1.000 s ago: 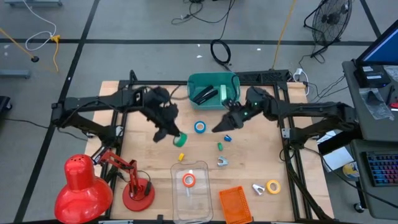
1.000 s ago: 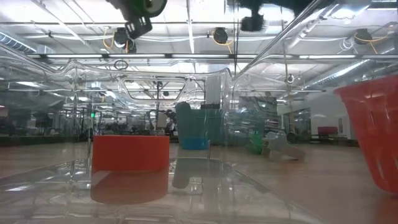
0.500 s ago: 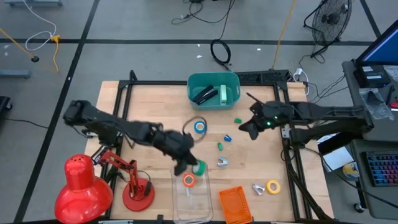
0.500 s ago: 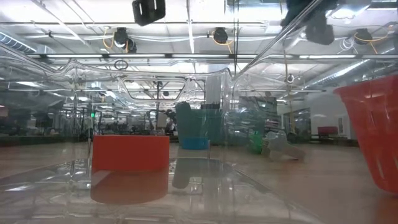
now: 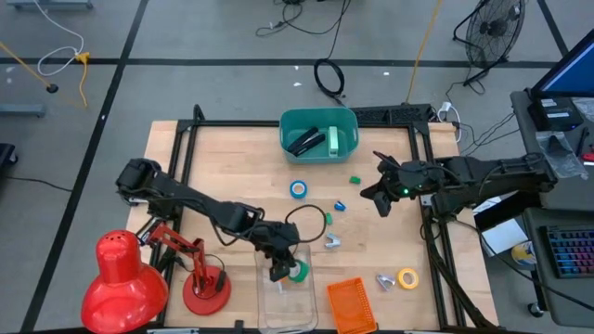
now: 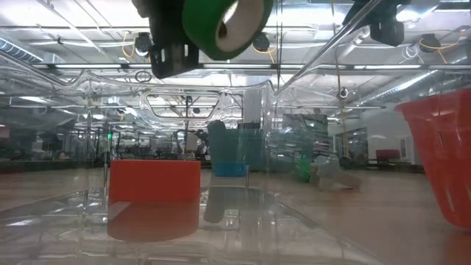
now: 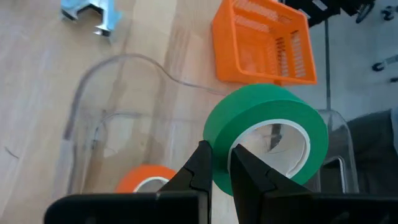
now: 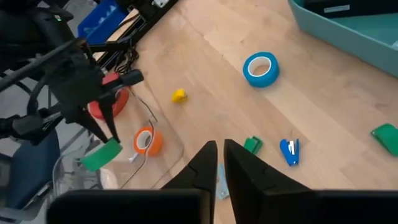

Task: Pick and place Stapler, Stapler remover, tape
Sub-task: Put the green tape into the transparent bin

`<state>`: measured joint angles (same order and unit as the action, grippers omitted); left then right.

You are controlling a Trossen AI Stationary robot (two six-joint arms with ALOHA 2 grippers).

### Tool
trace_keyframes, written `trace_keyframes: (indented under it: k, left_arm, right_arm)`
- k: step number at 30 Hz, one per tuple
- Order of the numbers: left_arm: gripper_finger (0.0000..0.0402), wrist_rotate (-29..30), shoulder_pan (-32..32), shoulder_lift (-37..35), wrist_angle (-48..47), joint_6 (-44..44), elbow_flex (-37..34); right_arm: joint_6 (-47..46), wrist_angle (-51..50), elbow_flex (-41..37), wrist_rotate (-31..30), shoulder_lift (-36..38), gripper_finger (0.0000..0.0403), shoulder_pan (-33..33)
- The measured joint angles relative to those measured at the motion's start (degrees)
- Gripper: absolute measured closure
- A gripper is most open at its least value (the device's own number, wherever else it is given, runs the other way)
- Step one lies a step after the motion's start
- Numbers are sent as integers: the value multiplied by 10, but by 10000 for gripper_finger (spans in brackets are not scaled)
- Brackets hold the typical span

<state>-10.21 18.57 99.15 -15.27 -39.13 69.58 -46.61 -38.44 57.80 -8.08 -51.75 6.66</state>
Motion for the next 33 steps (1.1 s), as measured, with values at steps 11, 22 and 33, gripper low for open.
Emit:
trace_keyframes:
  k: [11, 22, 33]
  left_arm:
    - [372, -24, 45, 0, -55, -3, 0]
    - [372, -39, 73, 0, -57, -38, 0]
    - [372, -52, 81, 40, -58, -61, 1]
  right_arm:
    - [9, 0, 0, -13, -1, 396, 2]
    - [13, 6, -1, -24, -7, 399, 2]
    - [13, 28, -1, -24, -8, 399, 2]
